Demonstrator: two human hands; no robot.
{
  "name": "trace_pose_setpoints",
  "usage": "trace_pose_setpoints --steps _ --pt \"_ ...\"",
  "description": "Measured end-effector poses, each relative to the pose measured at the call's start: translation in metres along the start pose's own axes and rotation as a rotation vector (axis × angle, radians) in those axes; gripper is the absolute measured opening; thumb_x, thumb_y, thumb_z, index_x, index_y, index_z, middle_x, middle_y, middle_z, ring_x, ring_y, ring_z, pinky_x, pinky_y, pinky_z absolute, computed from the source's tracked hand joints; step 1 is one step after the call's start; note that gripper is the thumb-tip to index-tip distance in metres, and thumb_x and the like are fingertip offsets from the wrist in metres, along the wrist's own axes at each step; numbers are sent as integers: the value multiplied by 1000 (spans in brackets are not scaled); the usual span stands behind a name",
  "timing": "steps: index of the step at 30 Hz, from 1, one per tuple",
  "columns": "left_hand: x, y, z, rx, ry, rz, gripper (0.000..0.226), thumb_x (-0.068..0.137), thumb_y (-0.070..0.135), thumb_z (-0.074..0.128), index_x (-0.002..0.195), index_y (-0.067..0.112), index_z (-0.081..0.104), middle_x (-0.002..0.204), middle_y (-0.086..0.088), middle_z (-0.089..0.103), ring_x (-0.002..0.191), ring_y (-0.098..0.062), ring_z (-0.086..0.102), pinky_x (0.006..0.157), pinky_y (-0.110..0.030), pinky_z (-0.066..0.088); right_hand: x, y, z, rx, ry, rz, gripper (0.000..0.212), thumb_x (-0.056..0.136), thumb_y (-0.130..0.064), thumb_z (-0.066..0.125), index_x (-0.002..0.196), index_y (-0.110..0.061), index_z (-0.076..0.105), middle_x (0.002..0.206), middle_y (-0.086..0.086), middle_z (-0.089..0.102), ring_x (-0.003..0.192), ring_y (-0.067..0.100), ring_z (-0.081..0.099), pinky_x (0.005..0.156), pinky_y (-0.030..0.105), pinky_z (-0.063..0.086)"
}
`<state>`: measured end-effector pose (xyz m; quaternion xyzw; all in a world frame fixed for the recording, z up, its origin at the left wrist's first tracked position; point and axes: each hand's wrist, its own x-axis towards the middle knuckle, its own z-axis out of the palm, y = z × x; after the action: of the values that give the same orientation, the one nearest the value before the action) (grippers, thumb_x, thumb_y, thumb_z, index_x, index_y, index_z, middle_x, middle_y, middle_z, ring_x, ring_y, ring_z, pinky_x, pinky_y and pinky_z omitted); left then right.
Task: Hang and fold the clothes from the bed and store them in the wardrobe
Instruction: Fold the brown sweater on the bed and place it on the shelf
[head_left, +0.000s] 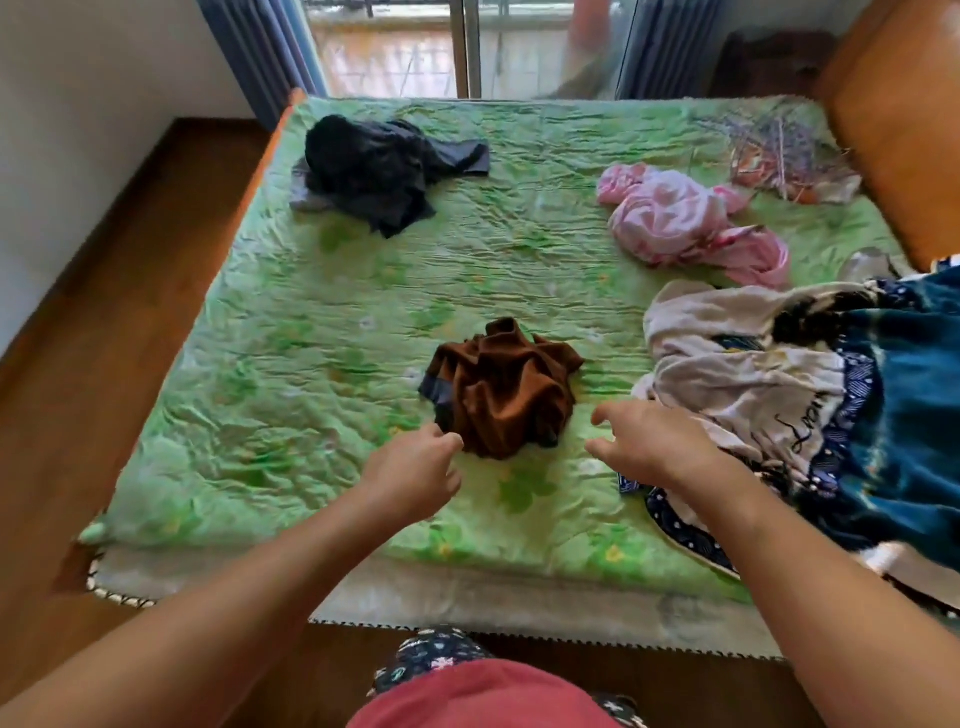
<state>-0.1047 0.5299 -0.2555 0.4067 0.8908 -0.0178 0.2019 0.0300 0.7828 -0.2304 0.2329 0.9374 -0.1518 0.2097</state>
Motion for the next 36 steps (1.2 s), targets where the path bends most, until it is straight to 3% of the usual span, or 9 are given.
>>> trace_pose_setpoints --steps 10,14,17,21,25,28,30,33,36 --pt "122 -39 70 -17 -206 64 29 93 28 51 120 19 53 111 -6 52 100 -32 58 67 -40 50 141 -8 81 39 -169 72 40 94 -47 53 124 -20 55 120 7 64 106 31 62 86 46 55" --pt "176 -29 117 -42 -263 61 29 92 25 51 120 19 52 111 -7 50 99 -33 57 61 -38 38 200 10 126 87 -168 132 39 94 -41 55 123 -15 54 117 13 62 105 36 62 83 46 55" --pt "219 -28 152 -88 -314 -3 39 91 24 52 130 21 47 123 -8 47 106 -34 56 66 -41 43 238 24 169 133 -242 167 40 95 -39 57 124 -11 52 121 17 57 108 39 58 88 47 52" --pt "267 -31 194 -170 -417 -94 72 93 37 60 154 29 22 143 -12 36 123 -38 47 92 -52 51 274 33 223 261 -305 263 50 94 -34 61 131 -10 39 124 21 52 111 44 57 85 46 49" --pt "300 -24 228 -250 -402 -177 91 87 49 69 156 37 11 142 -11 39 125 -38 45 97 -56 47 300 27 255 558 -65 450 77 88 -17 62 150 -11 17 133 24 51 114 45 57 89 44 48" --pt "316 -17 242 -308 -233 -219 52 88 36 64 134 29 41 122 -8 57 111 -38 54 88 -52 50 317 24 262 693 54 585 77 87 -8 55 153 -20 15 122 21 61 104 41 62 80 38 46" --pt "324 -19 241 -416 -135 -224 24 88 24 58 110 23 51 97 -4 64 96 -34 60 76 -44 50 325 28 259 713 25 582 60 90 -9 48 146 -16 29 120 22 62 103 40 61 79 36 43" --pt "325 -31 223 -565 -97 -225 14 85 21 59 97 19 53 79 1 59 82 -30 59 68 -35 44 329 38 241 699 5 532 33 96 -15 37 127 -14 50 120 21 62 103 38 57 78 36 38" --pt "319 -49 192 -714 -21 -306 8 86 20 55 94 18 54 78 1 58 79 -27 58 68 -35 45 324 46 208 766 70 456 25 94 -18 40 99 -30 60 102 5 64 96 31 56 75 32 34"
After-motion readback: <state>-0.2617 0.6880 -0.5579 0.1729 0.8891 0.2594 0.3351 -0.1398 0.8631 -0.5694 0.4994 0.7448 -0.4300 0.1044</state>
